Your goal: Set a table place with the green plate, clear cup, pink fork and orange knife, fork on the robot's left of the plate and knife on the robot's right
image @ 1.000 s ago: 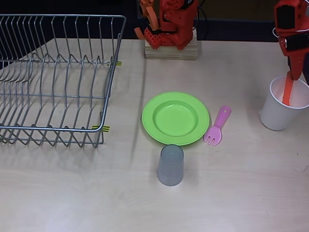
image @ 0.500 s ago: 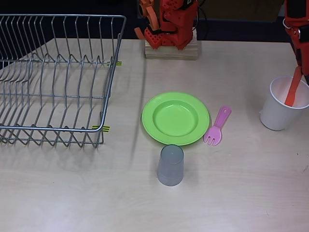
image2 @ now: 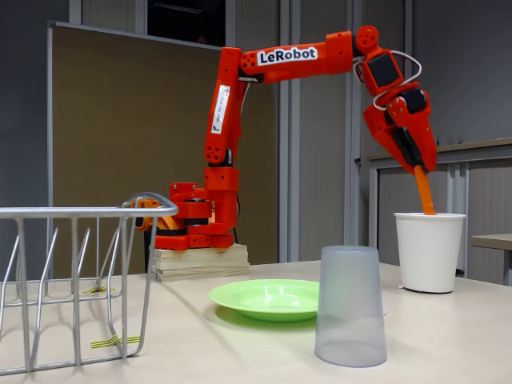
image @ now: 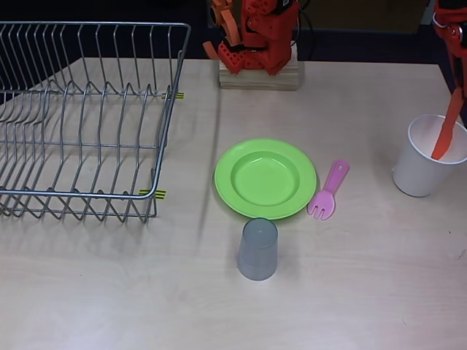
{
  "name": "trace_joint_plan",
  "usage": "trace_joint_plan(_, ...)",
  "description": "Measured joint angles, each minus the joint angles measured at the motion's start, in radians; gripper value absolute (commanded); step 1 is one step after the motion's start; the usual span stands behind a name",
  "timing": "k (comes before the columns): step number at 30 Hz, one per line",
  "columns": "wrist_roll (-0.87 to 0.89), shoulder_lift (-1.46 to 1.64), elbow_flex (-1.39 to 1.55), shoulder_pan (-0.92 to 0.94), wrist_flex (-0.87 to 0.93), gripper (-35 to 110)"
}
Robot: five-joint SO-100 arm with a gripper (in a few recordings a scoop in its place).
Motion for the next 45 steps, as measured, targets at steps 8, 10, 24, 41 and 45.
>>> trace_joint_plan(8, -0.071, 0.164, -0.021, 0.029, 0.127, 0)
trace_joint_plan(10, -0.097, 0.219, -0.023, 0.041, 0.166, 0)
trace_joint_plan(24, -0.626, 0.71, 0.265, 0.414, 0.236, 0)
trace_joint_plan(41, -1.135, 1.147, 1.247, 0.87, -0.411, 0)
trace_joint_plan(45, -1.164, 1.186, 1.364, 0.93, -0.48, 0)
